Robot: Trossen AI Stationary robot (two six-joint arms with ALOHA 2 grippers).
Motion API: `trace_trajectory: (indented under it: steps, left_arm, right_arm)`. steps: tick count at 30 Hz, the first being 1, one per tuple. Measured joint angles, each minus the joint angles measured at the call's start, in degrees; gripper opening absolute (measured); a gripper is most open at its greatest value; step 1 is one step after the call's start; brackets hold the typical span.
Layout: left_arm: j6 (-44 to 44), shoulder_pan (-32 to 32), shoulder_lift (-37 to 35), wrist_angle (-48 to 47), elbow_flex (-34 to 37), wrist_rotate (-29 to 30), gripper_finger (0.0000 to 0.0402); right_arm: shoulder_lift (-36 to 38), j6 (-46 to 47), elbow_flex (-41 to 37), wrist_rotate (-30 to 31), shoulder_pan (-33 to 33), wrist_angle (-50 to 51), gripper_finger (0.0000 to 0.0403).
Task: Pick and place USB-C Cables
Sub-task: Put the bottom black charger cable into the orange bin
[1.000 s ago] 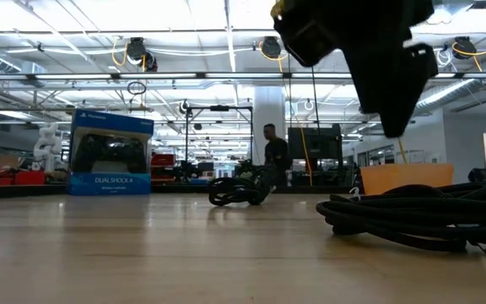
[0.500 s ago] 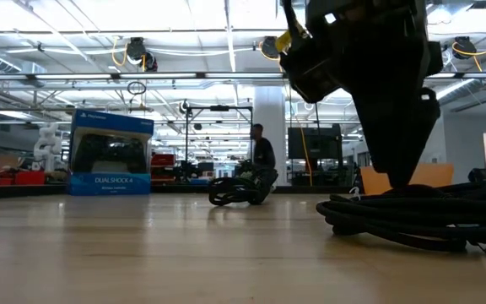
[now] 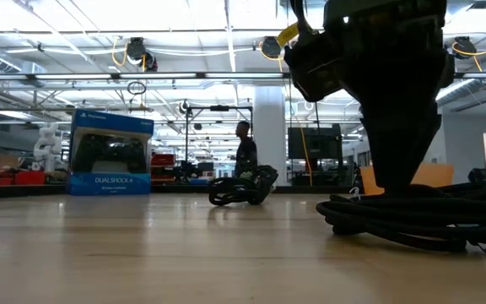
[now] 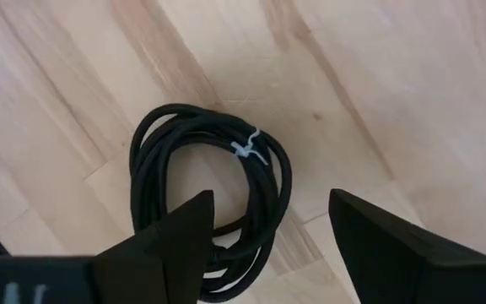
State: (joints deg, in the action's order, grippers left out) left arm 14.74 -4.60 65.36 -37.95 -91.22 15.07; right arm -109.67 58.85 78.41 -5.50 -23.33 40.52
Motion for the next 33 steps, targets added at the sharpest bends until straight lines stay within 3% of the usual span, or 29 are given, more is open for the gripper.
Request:
trace_trajectory:
  steps: [21, 33]
  left_arm:
    - [0.00, 0.00, -0.02, -0.02, 0.00, 0.00, 0.0021]
    - [-0.70, 0.00, -0.02, -0.04, 0.00, 0.00, 0.0021]
  right_arm:
    - [-3.74, 0.06, 0.11, 0.09, -0.26, -2.39, 0.0224]
    - [-3.85, 0.02, 0.04, -0.22, 0.04, -1.31, 0.0130]
